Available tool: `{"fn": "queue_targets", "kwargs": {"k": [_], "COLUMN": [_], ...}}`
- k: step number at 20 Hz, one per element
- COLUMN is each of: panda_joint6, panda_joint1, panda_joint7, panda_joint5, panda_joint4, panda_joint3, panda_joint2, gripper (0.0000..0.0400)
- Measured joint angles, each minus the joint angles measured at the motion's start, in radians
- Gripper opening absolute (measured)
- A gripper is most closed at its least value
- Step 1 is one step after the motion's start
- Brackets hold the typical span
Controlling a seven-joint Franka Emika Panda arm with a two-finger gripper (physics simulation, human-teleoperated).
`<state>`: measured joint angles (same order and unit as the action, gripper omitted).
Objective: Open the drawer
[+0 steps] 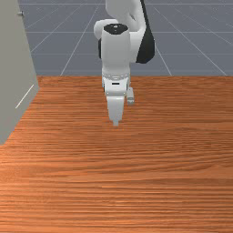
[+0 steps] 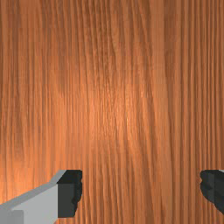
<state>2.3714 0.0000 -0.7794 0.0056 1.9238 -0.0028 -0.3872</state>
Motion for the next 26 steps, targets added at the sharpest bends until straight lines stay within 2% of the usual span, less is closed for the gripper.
{"fn": "queue_targets", "kwargs": {"k": [1, 2, 3, 5, 6, 7, 8, 10, 12, 14, 22, 26], "panda_joint6": [-0.012, -0.028, -0.037, -0.047, -0.230, -0.380, -0.472, -0.559, -0.617, -0.648, -0.679, -0.721], "panda_joint1": [0.004, 0.004, 0.003, 0.001, 0.017, 0.028, 0.036, 0.048, 0.061, 0.067, 0.076, 0.057], "panda_joint7": [0.008, 0.030, 0.044, 0.056, 0.240, 0.418, 0.603, 0.991, 1.348, 1.502, 1.589, 1.553], "panda_joint5": [-0.017, -0.026, -0.030, -0.035, -0.054, -0.060, -0.064, -0.076, -0.078, -0.075, -0.088, -0.088], "panda_joint4": [0.005, 0.008, 0.010, 0.010, -0.007, -0.063, -0.113, -0.154, -0.180, -0.195, -0.227, -0.410], "panda_joint3": [-0.010, -0.022, -0.030, -0.037, -0.060, -0.081, -0.097, -0.118, -0.130, -0.136, -0.136, -0.163], "panda_joint2": [0.001, 0.001, 0.002, 0.004, 0.063, 0.152, 0.222, 0.288, 0.288, 0.278, 0.351, 0.347], "gripper": [0.0249, 0.0308, 0.0344, 0.0380, 0.0233, 0.0142, 0.0087, 0.0033, 0.0012, 0.0005, 0.0000, 0.0000]}}
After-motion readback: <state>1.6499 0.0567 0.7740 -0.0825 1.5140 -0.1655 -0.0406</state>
